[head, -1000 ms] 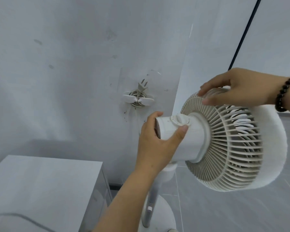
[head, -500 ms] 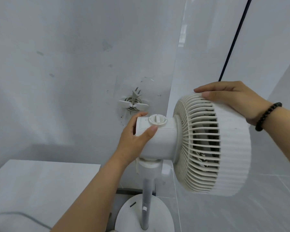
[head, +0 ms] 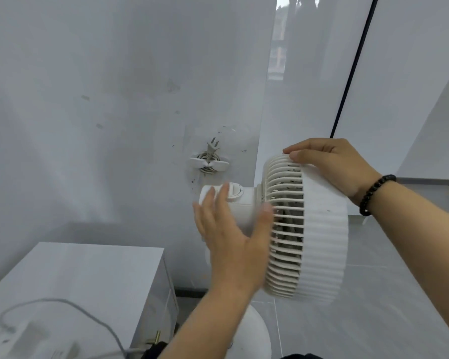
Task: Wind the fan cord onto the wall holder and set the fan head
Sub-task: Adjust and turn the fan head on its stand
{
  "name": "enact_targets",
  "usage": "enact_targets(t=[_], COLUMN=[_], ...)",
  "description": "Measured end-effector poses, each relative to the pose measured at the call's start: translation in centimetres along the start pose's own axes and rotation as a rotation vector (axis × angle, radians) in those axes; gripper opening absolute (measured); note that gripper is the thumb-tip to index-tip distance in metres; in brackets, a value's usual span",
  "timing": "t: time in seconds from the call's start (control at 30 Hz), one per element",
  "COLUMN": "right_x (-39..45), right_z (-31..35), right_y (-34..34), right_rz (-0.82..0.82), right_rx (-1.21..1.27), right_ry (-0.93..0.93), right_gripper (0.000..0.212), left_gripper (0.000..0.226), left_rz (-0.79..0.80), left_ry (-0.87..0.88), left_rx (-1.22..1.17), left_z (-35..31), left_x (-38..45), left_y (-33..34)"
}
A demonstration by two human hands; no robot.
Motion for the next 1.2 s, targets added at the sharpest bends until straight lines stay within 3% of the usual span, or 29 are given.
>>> enact_targets(t=[0.1, 0.23, 0.4, 0.6, 0.8, 1.0, 1.13, 1.2], right_x=[-0.9, -1.7, -2.6, -3.5, -4.3, -4.9, -5.0, -5.1], right_z=[0.9, 1.0, 0.3, -0.1, 0.0, -0.4, -0.1, 0.0], right_y=[0.9, 1.1, 0.5, -0.2, -0.3, 0.6, 2.7, 3.4], right_rz=[-0.018, -0.035, -0.06, -0.141, -0.046, 0.08, 0.174, 0.205], right_rx=[0.009, -0.009, -0.019, -0.088, -0.334, -0.139, -0.002, 0.036], right_ry=[-0.017, 0.011, 0.054, 0.092, 0.109, 0.084, 0.044, 0.033], right_gripper=[0.012, 0.01, 0.012, 0.015, 0.026, 0.042, 0.033, 0.04], left_gripper=[0.11, 0.125, 0.125, 0.117, 0.097, 0.092, 0.117, 0.12], left_rz=[0.176, 0.233, 0.316, 0.395, 0.561, 0.697, 0.749, 0.78], left_ry=[0.012, 0.003, -0.085, -0.055, 0.021, 0.075, 0.085, 0.094], left_rx=[0.098, 0.208, 0.359, 0.39, 0.353, 0.295, 0.31, 0.304], left_z=[-2.9, -3.9, -4.5, -4.4, -4.1, -4.1, -2.8, -2.5], left_x=[-2.6, -2.5, -2.1, -0.8, 0.7, 2.6, 3.6, 3.4], left_y=[2.9, 3.3, 4.1, 4.0, 1.4, -3.1, -5.7, -6.4])
Point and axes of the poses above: each hand's wrist, its own x-axis towards the middle knuckle, its own y-axis out of the palm, z = x × y, the point moved 7 cm from there along x, towards the middle knuckle, and after that the axes turned 5 degrees about -x, right-handed, at the moved point
